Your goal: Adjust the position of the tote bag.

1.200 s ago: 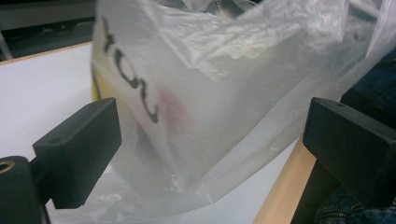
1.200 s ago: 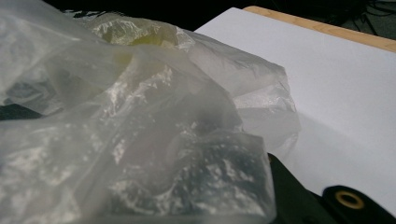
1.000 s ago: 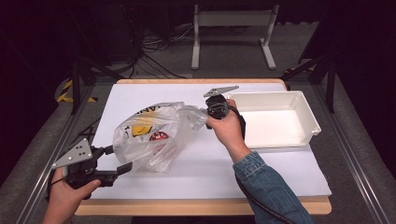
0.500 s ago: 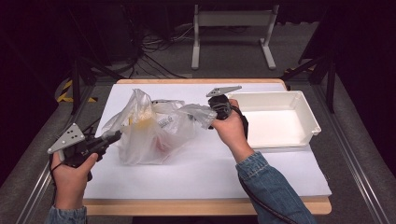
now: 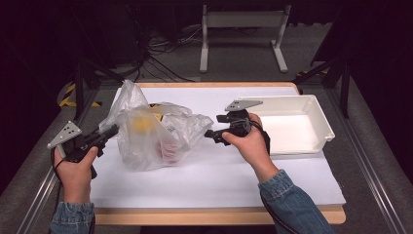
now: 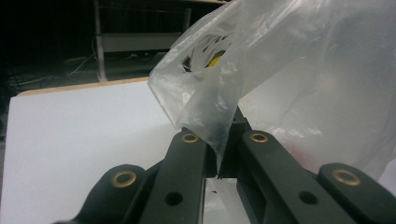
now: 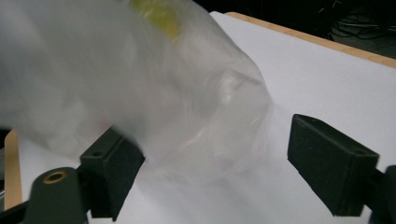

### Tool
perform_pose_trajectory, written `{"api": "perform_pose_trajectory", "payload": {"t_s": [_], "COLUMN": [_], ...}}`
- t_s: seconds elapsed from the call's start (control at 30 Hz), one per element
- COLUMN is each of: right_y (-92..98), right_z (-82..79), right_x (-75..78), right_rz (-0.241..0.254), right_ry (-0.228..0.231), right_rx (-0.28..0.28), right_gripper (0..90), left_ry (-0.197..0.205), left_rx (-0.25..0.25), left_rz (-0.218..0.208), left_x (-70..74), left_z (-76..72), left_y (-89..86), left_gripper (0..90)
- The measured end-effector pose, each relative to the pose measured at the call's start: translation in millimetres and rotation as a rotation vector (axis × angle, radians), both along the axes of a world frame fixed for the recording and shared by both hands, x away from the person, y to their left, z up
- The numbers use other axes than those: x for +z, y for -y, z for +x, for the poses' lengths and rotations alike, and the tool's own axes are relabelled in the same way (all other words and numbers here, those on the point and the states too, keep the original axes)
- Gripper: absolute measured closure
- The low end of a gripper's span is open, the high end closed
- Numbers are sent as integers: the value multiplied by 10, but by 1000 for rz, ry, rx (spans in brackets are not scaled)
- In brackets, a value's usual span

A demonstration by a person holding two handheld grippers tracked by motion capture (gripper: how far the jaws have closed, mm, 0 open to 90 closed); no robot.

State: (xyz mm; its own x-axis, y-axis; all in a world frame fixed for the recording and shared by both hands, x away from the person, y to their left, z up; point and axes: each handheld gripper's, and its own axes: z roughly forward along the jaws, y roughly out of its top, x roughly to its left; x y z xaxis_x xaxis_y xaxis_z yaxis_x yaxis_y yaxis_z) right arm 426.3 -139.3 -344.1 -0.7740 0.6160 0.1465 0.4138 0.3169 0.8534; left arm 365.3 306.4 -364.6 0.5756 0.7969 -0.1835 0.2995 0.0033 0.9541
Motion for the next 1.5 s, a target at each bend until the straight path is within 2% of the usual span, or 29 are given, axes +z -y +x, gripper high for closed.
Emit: {"api": "perform_pose_trajectory", "payload": {"t_s": [0.2, 0.33, 0.47, 0.5, 0.6, 0.63, 0.67, 0.8, 0.9, 0.97, 1.03, 1.1, 1.17, 1.2, 1.3, 1.37, 1.4, 1.5], "right_y": [-4, -140, -255, -276, -321, -330, -333, -343, -328, -322, -309, -317, -339, -339, -379, -402, -411, -371], "right_z": [-286, -272, -129, -95, -52, -67, -89, -186, -292, -337, -441, -554, -646, -646, -764, -801, -810, -762], "right_x": [-163, -256, -367, -389, -422, -421, -413, -359, -293, -263, -195, -151, -137, -137, -120, -124, -131, -160], "right_rz": [-17, -35, -60, -61, -53, -52, -56, -62, -31, -19, 7, 5, 13, 13, 41, 50, 38, 10], "right_ry": [26, 57, 87, 95, 94, 91, 80, 57, 8, -3, -32, -63, -97, -97, -129, -135, -120, -103], "right_rx": [46, 59, 57, 61, 127, 135, 139, 189, 236, 249, 288, 328, 370, 370, 430, 444, 439, 395], "right_gripper": [169, 208, 289, 359, 739, 841, 891, 900, 900, 900, 900, 900, 900, 900, 900, 899, 899, 899], "left_ry": [-2, -9, -12, -13, -14, -15, -18, -13, 1, 6, 19, 23, 23, 22, 18, 16, 15, -6], "left_rx": [-8, -16, -21, -25, -47, -52, -56, -71, -79, -81, -86, -89, -91, -92, -98, -98, -97, -86], "left_rz": [-6, -6, -10, -8, -5, -7, -10, -5, 1, 4, 8, 0, -4, -5, -7, -11, -7, -18], "left_x": [-11, -27, -37, -39, -48, -48, -46, -21, 17, 33, 69, 85, 84, 83, 72, 56, 51, 46], "left_z": [38, 49, 50, 50, 49, 46, 40, 16, -4, -8, -4, 10, 19, 33, 90, 120, 124, 80], "left_y": [39, 63, 73, 74, 92, 99, 106, 130, 163, 174, 193, 220, 232, 240, 271, 307, 316, 302], "left_gripper": [899, 899, 898, 898, 898, 898, 898, 898, 898, 898, 898, 898, 898, 898, 895, 882, 854, 742]}}
